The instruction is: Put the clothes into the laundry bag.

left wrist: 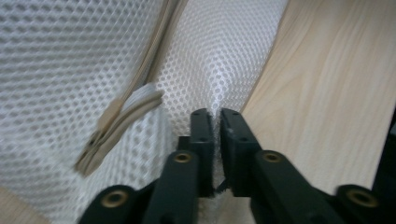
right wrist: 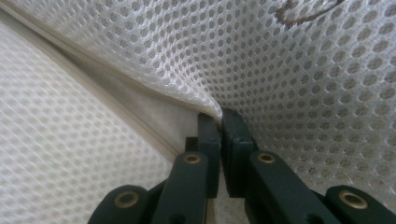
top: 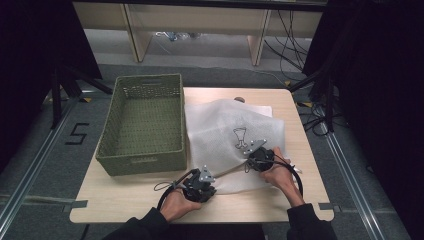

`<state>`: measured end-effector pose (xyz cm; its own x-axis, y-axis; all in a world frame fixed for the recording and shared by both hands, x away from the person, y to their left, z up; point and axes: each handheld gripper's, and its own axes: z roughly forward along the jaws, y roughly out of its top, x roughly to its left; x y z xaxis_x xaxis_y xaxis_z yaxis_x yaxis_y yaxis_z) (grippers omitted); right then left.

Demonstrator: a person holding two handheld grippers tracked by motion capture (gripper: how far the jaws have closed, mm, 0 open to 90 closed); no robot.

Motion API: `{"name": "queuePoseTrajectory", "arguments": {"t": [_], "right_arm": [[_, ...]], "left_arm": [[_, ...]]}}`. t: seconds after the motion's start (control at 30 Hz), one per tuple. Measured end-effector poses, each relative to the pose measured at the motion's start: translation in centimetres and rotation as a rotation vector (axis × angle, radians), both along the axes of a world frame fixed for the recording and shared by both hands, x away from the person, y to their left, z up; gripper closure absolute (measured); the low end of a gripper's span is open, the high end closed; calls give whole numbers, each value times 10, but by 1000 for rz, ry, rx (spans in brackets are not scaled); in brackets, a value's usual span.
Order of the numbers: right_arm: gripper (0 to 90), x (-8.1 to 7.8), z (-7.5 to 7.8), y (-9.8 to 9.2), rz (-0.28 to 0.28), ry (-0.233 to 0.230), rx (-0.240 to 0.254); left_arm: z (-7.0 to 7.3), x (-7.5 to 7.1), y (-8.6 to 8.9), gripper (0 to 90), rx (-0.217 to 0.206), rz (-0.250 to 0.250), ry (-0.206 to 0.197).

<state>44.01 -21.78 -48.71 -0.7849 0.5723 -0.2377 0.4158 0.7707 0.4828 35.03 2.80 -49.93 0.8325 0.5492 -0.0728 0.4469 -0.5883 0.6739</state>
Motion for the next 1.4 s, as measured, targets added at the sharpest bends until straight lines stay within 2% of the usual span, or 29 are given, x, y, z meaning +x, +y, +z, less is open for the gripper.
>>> {"name": "queuePoseTrajectory", "arguments": {"t": [0.07, 0.1, 0.17, 0.27, 0.33, 0.37, 0.4, 0.43, 0.47, 0.5, 0.63, 0.73, 0.77, 0.8, 0.87, 0.9, 0.93, 1.07, 1.13, 1.17, 1.2, 1.3, 1.37, 1.4], "right_arm": [[868, -4, 4, 2, 20, -5, 27], [864, -6, 6, 2, 31, 4, 38], [848, -8, 8, 3, 42, 17, 52], [810, -12, 12, 3, 54, -8, 65], [775, -18, 14, 4, 41, -16, 90], [762, -20, 16, 3, 37, -13, 103], [747, -22, 18, 3, 38, -20, 107], [730, -24, 20, 2, 44, -31, 113], [726, -26, 20, 2, 32, -36, 118], [719, -28, 22, 2, 45, -46, 115], [674, -35, 24, 6, 50, -74, 117], [665, -39, 22, 15, 81, -64, 97], [667, -40, 21, 17, 82, -68, 90], [690, -40, 21, 19, 91, -68, 78], [792, -40, 21, 21, 115, -100, 60], [823, -41, 22, 22, 100, -72, 61], [851, -39, 23, 21, 111, -84, 53], [869, -40, 27, 17, 78, -106, 80], [869, -39, 32, 15, 56, -92, 113], [869, -39, 34, 14, 64, -96, 117], [869, -40, 35, 12, 43, -115, 123], [870, -39, 38, 7, 16, -123, 142], [870, -38, 40, 4, 5, -130, 146], [870, -38, 41, 2, -1, -134, 158]], "left_arm": [[8, -5, 4, 729, -20, 20, -1], [12, -6, 6, 678, -32, 18, -13], [23, -9, 16, 579, -57, 51, -30], [31, -11, 36, 552, -44, 100, -47], [32, -10, 49, 511, -34, 140, -53], [31, -9, 54, 497, -42, 170, -31], [30, -8, 61, 483, -37, 193, -28], [30, -7, 65, 464, -22, 195, -31], [27, -7, 69, 455, -30, 229, -15], [27, -7, 71, 455, -25, 229, -12], [27, -8, 75, 430, -22, 245, -4], [27, -7, 76, 410, -34, 261, 5], [28, -5, 79, 407, -26, 239, 3], [28, -5, 79, 407, -21, 235, 17], [26, -6, 78, 404, -25, 258, 3], [25, -6, 78, 404, -23, 251, 11], [23, -6, 78, 403, -28, 260, 16], [19, -6, 77, 390, -25, 274, 26], [17, -6, 76, 381, -22, 276, 39], [16, -6, 75, 378, -25, 276, 35], [15, -5, 74, 376, -19, 267, 48], [10, -4, 70, 370, -44, 288, 72], [9, -2, 70, 367, -42, 270, 83], [8, -3, 68, 364, -74, 292, 114]]}}
